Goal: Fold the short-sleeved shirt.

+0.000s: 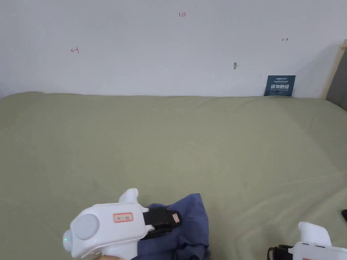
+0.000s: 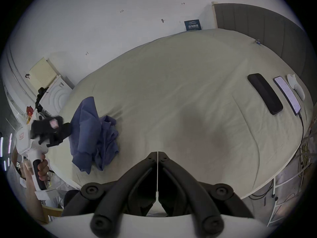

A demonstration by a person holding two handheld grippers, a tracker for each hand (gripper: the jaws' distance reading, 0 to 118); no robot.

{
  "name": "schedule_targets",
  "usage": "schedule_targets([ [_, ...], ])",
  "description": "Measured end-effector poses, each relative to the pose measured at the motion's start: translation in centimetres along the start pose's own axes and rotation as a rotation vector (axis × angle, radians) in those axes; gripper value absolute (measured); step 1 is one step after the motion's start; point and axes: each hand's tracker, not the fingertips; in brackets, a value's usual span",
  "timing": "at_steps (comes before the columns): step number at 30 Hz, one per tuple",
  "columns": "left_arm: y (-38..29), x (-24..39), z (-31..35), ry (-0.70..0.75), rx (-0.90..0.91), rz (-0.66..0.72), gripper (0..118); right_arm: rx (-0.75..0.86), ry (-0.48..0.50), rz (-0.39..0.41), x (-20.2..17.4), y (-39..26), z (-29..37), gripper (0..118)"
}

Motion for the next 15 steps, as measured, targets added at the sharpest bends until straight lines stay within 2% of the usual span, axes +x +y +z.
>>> schedule_targets([
  [2, -0.8, 0.1, -2.7, 0.079, -0.067, -0.025, 15, 0.003, 0.007, 0.01, -0.3, 0.0, 0.0, 0],
  [4, -2.2, 0.0, -5.7, 0.072, -0.149, -0.027, 15, 0.005, 0.011, 0.018, -0.6, -0.1, 0.1, 0],
  [6, -3.3, -0.2, -8.6, 0.002, -0.201, -0.018, 13, 0.004, 0.01, 0.025, -0.7, -0.2, 0.0, 0],
  [8, -4.7, -0.7, -10.7, 0.042, -0.226, -0.001, 10, 0.003, 0.007, 0.029, -0.6, -0.2, 0.1, 0],
  [10, -5.4, -1.1, -10.4, -0.007, -0.185, 0.048, 2, 0.005, 0.008, 0.028, -0.6, -0.2, 0.1, 0],
  [13, -4.9, -0.4, -8.9, 0.003, -0.19, 0.05, 2, 0.012, 0.02, 0.024, -0.5, -0.2, 0.1, 0],
  [15, -4.3, 0.6, -6.9, 0.041, -0.208, 0.002, 2, 0.011, 0.038, 0.02, -0.7, -0.1, 0.1, 0],
])
